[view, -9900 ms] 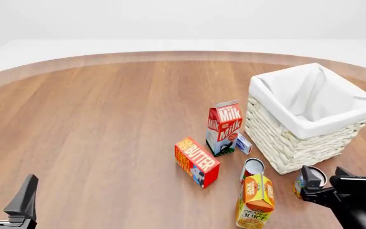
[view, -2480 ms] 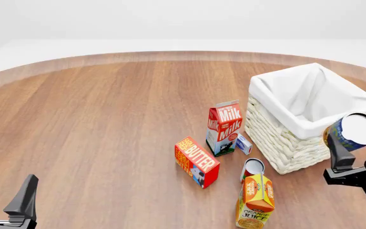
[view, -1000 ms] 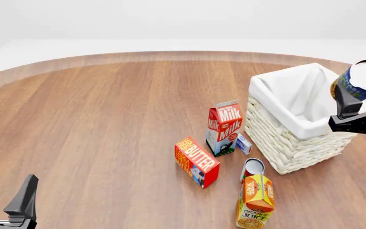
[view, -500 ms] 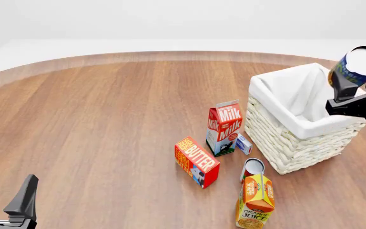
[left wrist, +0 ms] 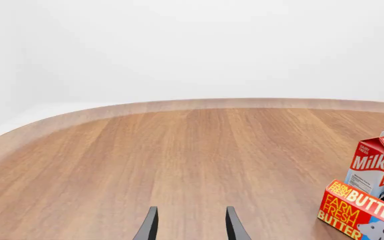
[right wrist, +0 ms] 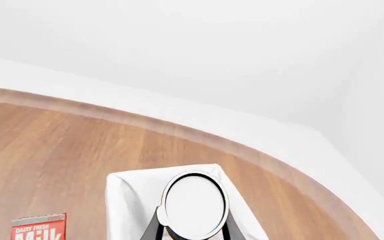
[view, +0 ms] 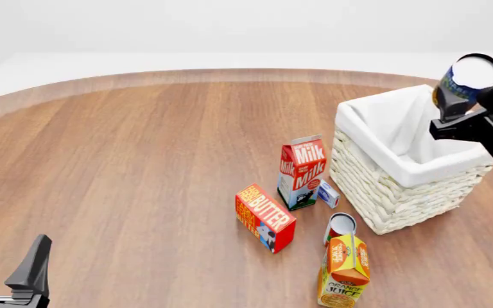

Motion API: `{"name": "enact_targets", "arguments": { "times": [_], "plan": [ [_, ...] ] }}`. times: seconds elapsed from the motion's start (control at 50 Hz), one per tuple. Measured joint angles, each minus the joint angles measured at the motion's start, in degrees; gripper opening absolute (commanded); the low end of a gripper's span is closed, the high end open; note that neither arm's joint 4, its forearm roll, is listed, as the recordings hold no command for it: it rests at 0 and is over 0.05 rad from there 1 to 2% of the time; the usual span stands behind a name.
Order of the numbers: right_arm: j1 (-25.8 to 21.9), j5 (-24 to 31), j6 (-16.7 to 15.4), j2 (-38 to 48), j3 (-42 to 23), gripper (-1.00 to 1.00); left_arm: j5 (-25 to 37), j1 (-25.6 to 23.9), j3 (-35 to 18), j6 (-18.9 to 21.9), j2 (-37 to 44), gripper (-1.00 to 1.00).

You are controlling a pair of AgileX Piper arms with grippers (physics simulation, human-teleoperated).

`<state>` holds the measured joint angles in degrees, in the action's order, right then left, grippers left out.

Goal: Pick up the alphabet soup, and put it in the basket.

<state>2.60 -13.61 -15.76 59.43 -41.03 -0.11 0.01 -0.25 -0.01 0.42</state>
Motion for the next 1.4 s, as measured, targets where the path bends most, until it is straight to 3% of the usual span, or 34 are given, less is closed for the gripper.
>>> {"name": "enact_targets", "arguments": {
  "times": [1.4],
  "plan": [
    [0.8, 12.7, -0.9, 14.0, -13.8, -1.00, 0.0, 0.0, 0.0, 0.0, 0.0, 1.00]
  ]
}}
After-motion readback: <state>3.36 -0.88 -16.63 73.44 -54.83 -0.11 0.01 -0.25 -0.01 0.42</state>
